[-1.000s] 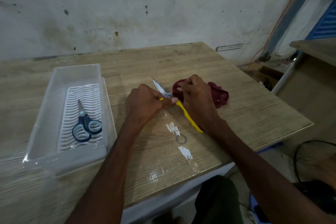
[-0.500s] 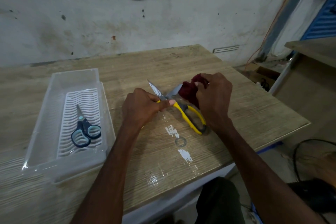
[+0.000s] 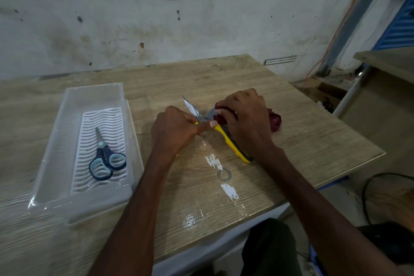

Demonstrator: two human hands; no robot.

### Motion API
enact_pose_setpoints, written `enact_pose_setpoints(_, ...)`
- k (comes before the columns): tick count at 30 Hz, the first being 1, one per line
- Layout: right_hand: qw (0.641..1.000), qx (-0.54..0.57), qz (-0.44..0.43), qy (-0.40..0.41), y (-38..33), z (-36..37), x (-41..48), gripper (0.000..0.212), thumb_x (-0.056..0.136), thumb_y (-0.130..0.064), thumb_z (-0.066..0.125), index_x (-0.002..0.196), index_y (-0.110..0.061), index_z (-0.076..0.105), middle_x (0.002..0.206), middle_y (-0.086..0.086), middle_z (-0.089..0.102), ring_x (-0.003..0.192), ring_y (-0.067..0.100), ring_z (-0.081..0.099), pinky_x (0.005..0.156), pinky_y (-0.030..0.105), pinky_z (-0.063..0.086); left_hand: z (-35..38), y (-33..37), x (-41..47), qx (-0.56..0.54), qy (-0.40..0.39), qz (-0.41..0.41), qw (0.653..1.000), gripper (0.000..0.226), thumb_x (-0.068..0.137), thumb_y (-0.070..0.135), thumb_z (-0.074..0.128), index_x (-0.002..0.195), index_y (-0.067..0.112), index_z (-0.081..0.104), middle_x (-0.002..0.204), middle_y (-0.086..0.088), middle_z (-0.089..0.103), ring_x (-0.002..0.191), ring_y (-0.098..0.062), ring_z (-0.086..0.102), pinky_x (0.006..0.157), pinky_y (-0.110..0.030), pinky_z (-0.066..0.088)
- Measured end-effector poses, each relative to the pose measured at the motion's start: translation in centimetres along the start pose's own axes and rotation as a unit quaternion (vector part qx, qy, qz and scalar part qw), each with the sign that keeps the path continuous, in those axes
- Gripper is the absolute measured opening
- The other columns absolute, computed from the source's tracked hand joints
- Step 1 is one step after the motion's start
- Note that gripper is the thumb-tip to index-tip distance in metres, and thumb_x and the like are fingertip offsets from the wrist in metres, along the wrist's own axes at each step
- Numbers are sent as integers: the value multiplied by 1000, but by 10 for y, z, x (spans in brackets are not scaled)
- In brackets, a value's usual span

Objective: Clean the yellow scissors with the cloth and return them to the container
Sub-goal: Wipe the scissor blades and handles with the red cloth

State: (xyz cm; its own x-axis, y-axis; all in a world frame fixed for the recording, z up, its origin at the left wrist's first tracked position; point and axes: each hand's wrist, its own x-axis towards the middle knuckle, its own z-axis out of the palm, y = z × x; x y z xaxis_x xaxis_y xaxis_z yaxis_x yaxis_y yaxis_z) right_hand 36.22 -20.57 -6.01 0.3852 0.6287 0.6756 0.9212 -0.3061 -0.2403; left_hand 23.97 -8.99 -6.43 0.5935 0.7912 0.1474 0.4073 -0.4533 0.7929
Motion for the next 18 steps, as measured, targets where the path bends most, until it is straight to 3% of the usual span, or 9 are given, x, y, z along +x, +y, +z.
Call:
enact_pose_setpoints(4, 999, -22, -3, -27, -6, 3, -2, 14, 88, -30, 60, 94, -25, 72, 91, -1, 64, 90, 22, 51, 76, 38, 37, -1, 2, -2, 35, 10, 5, 999, 54, 53, 79, 72, 61, 26, 78, 47, 1, 65, 55, -12, 68, 67, -41, 58)
enact_pose_setpoints(8, 996, -75, -20, -33, -4, -4, -1, 31, 85, -41, 46, 91, -29, 74, 91, -2, 68, 88, 26, 54, 75, 43, 37, 0, 4, -2, 60, 13, 10, 998, 55, 55, 80, 70, 64, 26, 78, 51, 1, 66, 59, -10, 67, 67, -38, 57)
enact_pose_setpoints(11, 995, -91, 27, -4, -3, -9, 12, 18, 83, -32, 57, 84, -30, 74, 82, -3, 70, 87, 27, 53, 75, 46, 36, 1, 4, -2, 59, 16, 17, 998, 50, 57, 79, 71, 65, 29, 79, 52, 3, 67, 61, -10, 68, 67, -37, 57)
enact_pose_setpoints(15, 992, -118, -41, -35, -15, -2, -2, 31, 84, -40, 44, 88, -28, 72, 87, -4, 71, 92, 23, 53, 80, 43, 34, 1, 2, -1, 61, 33, 16, 997, 51, 56, 79, 71, 70, 30, 79, 54, 2, 68, 61, -12, 68, 64, -35, 56)
enact_pose_setpoints(18, 989, -144, 10, -16, -8, -2, 2, 26, 84, -37, 47, 85, -28, 72, 83, -4, 70, 91, 24, 51, 80, 43, 33, 4, 2, -1, 71, 33, 23, 997, 51, 58, 78, 70, 74, 31, 80, 57, 2, 68, 65, -14, 68, 63, -32, 55)
